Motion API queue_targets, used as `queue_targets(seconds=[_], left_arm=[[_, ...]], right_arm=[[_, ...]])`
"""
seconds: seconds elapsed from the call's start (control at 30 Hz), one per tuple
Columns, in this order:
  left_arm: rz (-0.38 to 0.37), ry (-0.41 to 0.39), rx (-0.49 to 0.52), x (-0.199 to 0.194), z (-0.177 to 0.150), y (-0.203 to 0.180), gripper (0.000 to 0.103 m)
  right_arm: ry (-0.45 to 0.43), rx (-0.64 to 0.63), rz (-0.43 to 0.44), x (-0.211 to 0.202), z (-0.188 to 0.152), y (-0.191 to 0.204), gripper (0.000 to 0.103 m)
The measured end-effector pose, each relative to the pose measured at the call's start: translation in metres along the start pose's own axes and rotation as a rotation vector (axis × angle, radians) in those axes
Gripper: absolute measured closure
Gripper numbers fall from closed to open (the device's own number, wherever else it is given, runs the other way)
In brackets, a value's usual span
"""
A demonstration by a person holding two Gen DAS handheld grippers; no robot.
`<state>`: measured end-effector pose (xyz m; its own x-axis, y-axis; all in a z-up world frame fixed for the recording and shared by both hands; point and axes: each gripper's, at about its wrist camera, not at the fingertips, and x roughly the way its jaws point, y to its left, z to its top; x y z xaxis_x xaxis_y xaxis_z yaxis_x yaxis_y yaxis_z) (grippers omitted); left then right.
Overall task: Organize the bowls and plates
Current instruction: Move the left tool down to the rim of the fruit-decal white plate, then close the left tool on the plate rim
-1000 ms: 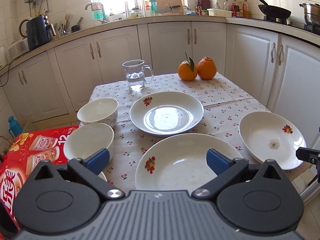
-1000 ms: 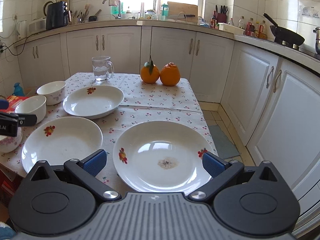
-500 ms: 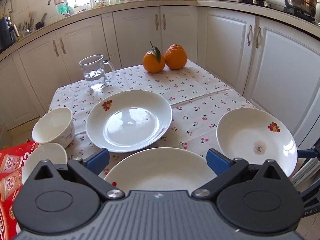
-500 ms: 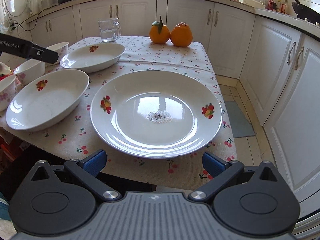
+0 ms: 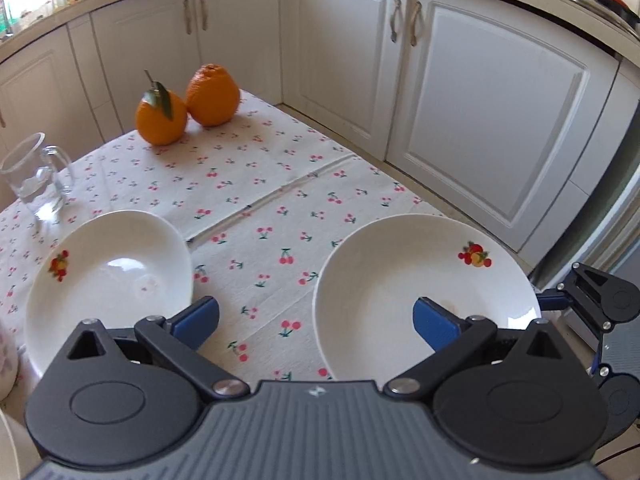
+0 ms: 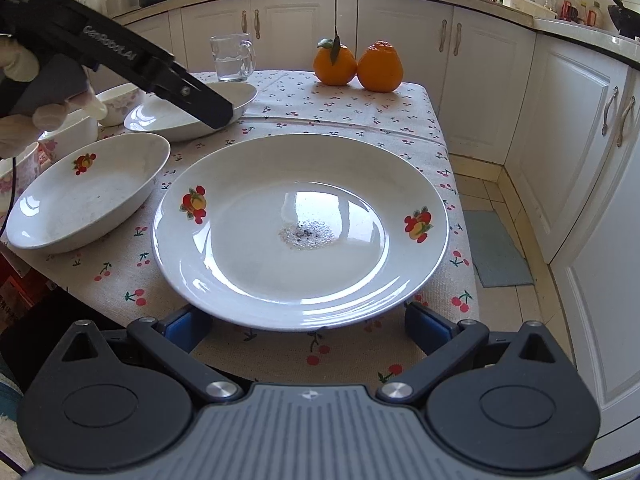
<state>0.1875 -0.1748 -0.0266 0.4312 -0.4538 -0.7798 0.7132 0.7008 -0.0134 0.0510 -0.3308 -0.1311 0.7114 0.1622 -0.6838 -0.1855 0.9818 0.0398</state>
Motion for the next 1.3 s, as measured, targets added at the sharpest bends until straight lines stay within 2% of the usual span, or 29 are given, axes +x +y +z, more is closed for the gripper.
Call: queue_targets(seconds=[0.23,0.5,0.57,0.7,0.77,0.87,1.3], left_arm=[[-0.104,0.090,0.089,0.038,0.016,-0.012,0.001],[-0.186,0.178,0.089,0.064,0.025,-0.009,0.006],[-0.194,0.190,0.093,0.067,0.026,-0.009,0.016],[-0.207,0.200,0.108,0.068,0.027,-0.010,0.021],[-0.214,0.207,0.113,0.069,0.029,-0.011,0.027],[-0.216,0.214,0.116,0.071,0.032,-0.009,0.031],[-0.245,0.262,0.151,0.081,0.038,-0.006,0.037]], right_arm=[[-0.039,-0.020,0.020,-0.002,-0.005,-0.006,0.000],[-0.037,-0.045,0.044,-0.001,-0.004,-0.009,0.000],[-0.038,-0.051,0.046,-0.001,-0.004,-0.009,0.000],[-0.040,-0.056,0.062,-0.003,-0.004,-0.010,0.004],[-0.041,-0.063,0.069,-0.004,-0.004,-0.009,0.007],[-0.039,-0.073,0.080,-0.006,-0.003,-0.008,0.011],[-0.038,-0.082,0.088,-0.005,-0.002,-0.009,0.012]])
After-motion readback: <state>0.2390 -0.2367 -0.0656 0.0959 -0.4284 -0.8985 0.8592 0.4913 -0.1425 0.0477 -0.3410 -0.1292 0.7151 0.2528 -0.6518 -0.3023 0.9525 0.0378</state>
